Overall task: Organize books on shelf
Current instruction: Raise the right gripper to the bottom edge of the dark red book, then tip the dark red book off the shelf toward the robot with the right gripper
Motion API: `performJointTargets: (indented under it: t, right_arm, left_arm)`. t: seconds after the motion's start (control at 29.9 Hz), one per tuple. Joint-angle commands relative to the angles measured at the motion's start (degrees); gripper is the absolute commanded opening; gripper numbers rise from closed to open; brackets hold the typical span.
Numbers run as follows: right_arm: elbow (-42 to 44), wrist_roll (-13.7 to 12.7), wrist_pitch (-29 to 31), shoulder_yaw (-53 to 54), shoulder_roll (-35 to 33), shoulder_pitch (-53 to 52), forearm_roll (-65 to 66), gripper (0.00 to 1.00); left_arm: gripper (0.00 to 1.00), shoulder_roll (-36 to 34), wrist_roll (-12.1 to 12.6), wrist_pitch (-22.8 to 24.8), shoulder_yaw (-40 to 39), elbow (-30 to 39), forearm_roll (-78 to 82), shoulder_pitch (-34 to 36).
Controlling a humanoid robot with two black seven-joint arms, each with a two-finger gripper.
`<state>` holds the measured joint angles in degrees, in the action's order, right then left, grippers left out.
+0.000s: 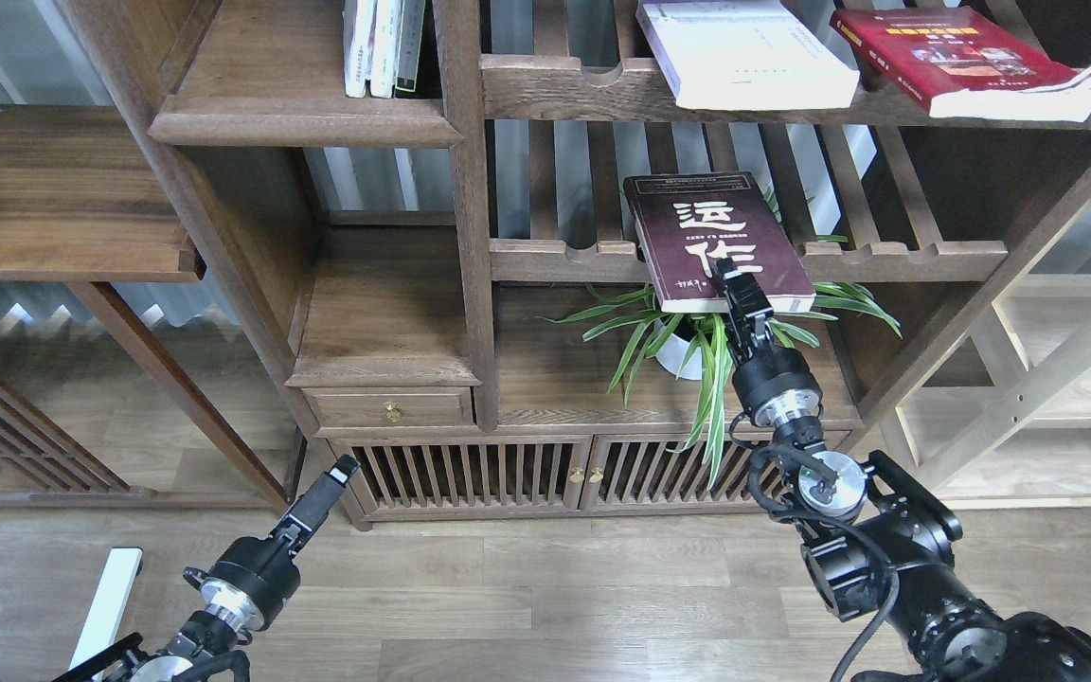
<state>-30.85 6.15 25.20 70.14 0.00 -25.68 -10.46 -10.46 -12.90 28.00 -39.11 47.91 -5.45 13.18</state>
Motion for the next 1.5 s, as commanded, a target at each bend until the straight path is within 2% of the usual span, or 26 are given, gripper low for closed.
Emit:
performJointTargets:
  t: [0.0, 0.13, 0.77, 1.47]
  right_arm:
    - [0.0, 0.0, -0.3, -0.1, 0.0, 0.1, 0.1, 0.58]
    - [-0.1, 0.0, -0.2, -0.2, 0.0, 0.2, 0.0, 0.49]
    - [-2.2, -0.4, 2.8, -0.3, 0.0, 1.6, -0.2, 0.22]
    - [-3.9, -0.5, 2.8, -1.1, 0.0, 4.0, -0.3, 0.11]
  left_arm:
    - [0.99, 0.0, 0.1, 0.0, 0.0, -0.1, 0.1, -0.1]
    - [0.99, 0.0, 0.2, 0.0, 0.1, -1.2, 0.0, -0.1]
    - [0.99, 0.0, 0.2, 0.0, 0.4, -1.3, 0.0, -0.3]
    - [0.99, 0.0, 0.2, 0.0, 0.7, -1.4, 0.1, -0.5]
